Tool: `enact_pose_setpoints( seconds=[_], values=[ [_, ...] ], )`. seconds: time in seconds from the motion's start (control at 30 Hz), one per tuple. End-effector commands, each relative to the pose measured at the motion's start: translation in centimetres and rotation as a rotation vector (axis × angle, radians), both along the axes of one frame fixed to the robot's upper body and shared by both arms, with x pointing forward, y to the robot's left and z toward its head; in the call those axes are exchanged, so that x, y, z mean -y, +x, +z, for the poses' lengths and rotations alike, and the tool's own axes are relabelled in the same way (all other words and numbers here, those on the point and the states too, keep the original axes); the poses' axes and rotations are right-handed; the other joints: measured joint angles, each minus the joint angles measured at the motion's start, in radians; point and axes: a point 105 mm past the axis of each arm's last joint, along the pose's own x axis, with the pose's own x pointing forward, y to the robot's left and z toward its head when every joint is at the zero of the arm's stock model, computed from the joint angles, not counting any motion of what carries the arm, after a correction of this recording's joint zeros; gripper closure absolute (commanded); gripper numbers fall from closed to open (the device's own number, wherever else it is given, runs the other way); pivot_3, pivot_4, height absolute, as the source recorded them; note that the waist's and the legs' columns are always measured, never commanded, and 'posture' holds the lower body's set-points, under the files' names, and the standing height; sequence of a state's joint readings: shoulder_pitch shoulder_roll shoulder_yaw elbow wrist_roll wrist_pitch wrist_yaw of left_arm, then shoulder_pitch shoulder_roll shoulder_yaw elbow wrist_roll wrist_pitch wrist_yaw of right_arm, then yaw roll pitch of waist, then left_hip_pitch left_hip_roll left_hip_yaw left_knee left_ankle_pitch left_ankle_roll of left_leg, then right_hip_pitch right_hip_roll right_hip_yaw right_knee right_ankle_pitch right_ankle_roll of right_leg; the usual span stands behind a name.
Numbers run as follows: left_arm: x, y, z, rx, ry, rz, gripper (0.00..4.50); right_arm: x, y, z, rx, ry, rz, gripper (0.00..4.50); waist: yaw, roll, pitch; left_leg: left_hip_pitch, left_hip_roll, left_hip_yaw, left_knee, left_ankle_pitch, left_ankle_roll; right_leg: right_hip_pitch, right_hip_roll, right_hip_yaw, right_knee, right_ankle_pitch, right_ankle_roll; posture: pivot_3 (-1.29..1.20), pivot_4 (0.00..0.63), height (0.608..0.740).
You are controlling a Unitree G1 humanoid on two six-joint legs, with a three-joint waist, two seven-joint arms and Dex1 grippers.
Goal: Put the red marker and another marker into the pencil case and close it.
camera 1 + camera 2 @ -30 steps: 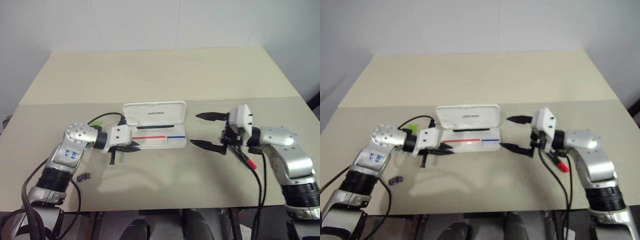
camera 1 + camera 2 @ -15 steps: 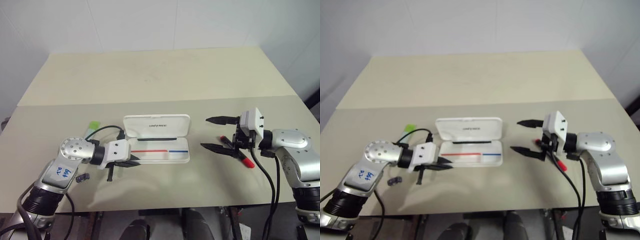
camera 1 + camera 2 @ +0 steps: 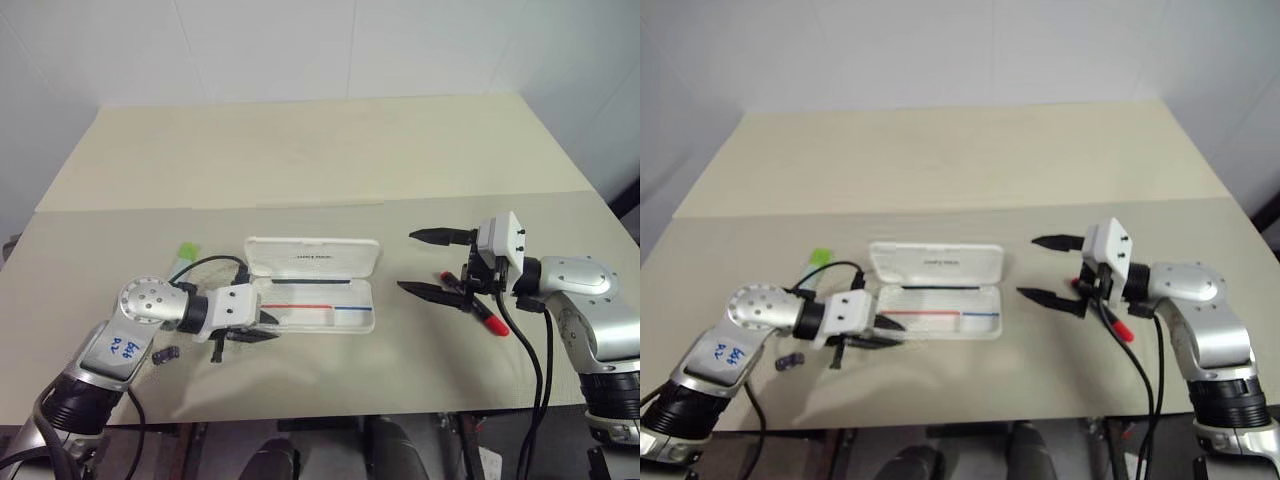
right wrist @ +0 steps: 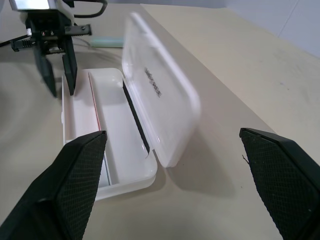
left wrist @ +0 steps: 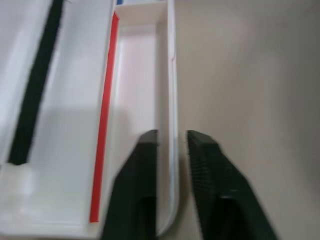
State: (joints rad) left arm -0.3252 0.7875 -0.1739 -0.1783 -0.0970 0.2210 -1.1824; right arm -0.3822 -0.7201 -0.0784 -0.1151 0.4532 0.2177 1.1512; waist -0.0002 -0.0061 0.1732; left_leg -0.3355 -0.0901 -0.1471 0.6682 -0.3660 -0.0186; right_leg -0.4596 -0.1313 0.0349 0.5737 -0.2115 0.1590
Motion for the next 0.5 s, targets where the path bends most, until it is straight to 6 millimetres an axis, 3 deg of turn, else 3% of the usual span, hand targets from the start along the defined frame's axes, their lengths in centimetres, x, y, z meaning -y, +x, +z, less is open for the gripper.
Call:
enact_pose_setpoints(
  seconds=[0.03, 0.17, 0.5],
  values=[
    [0.3, 0.2, 0.7, 0.013, -0.029, -0.004, 2.22, -0.8, -0.4, 1.2, 0.053, 0.009, 0.036, 0.00, 0.000, 0.000, 0.000, 0.000, 0.000, 0.000, 0.000, 0.000, 0.000, 0.000, 0.000, 0.000, 0.000, 0.000, 0.000, 0.00, 0.150, 0.740],
    [0.4, 0.0, 1.1, 0.010, -0.052, -0.010, 0.94, -0.9, -0.2, 1.2, 0.052, 0.012, 0.040, 0.00, 0.000, 0.000, 0.000, 0.000, 0.000, 0.000, 0.000, 0.000, 0.000, 0.000, 0.000, 0.000, 0.000, 0.000, 0.000, 0.00, 0.150, 0.740],
    [0.0, -1.2, 2.6, -0.014, -0.111, -0.064, 0.94, -1.5, 0.2, 1.1, 0.051, 0.029, 0.055, 0.00, -0.001, 0.000, 0.000, 0.000, 0.000, 0.000, 0.000, 0.000, 0.000, 0.000, 0.000, 0.000, 0.000, 0.000, 0.000, 0.00, 0.150, 0.740]
  ],
)
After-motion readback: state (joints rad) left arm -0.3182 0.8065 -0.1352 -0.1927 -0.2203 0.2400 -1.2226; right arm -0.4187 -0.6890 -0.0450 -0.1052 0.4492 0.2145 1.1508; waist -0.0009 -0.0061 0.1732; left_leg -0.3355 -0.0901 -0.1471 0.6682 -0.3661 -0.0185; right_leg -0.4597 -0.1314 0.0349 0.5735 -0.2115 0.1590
